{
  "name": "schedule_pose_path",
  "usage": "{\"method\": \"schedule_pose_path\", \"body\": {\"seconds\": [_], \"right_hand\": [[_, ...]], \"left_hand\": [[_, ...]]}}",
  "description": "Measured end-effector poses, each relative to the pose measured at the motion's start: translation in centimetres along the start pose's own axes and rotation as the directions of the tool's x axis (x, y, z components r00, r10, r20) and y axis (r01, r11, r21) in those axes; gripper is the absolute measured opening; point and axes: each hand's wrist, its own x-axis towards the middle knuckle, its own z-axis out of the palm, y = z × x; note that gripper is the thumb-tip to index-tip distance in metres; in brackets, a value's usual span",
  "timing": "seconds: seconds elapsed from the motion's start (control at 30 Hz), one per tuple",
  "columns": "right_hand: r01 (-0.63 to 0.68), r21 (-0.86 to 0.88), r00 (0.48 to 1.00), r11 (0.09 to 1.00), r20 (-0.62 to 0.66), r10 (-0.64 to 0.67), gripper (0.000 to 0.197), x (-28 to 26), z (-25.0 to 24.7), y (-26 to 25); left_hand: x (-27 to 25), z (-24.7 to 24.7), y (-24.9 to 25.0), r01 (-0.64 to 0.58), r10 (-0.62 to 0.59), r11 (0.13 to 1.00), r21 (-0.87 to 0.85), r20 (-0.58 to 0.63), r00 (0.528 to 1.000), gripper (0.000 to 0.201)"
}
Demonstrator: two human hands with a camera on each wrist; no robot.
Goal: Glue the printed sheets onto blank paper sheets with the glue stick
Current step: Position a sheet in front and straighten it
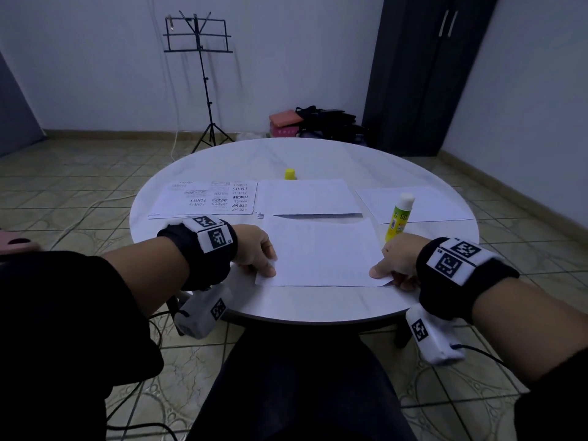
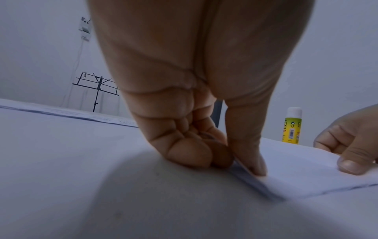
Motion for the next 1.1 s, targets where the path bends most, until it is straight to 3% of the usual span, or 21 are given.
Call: {"method": "schedule_pose_path", "body": {"seconds": [0.37, 0.6, 0.77, 0.93, 1.1], "right_hand": [[0.008, 0.034, 1.0, 0.999, -0.025, -0.007, 0.041, 0.7, 0.3, 0.4], [0.038, -0.256, 0.995, 0.966, -0.082, -0.061, 0.039, -0.4, -0.2, 0.1], [0.127, -0.112, 0.991, 0.986, -0.029, -0.131, 0.052, -0.7, -0.8, 1.3], [0.158, -0.138, 0.987, 0.978, 0.015, -0.158, 0.054, -0.5, -1.1, 1.3], [0.17, -0.187, 0.985, 0.968, 0.029, -0.168, 0.054, -0.1, -1.3, 1.1]], "left_hand": [[0.5, 0.1, -0.2, -0.007, 0.006, 1.0, 0.022, 0.002, 1.0, 0.024], [0.7, 0.0, 0.1, 0.0, -0.001, 0.998, 0.067, 0.013, 1.0, 0.024], [0.4, -0.4, 0.8, 0.01, -0.019, 0.986, 0.167, 0.054, 0.998, 0.018], [-0.1, -1.1, 2.2, 0.07, -0.117, 0.842, 0.535, 0.055, 0.992, 0.04], [1.5, -1.3, 6.0, 0.006, -0.057, 0.708, 0.707, 0.049, 0.997, 0.051]]}}
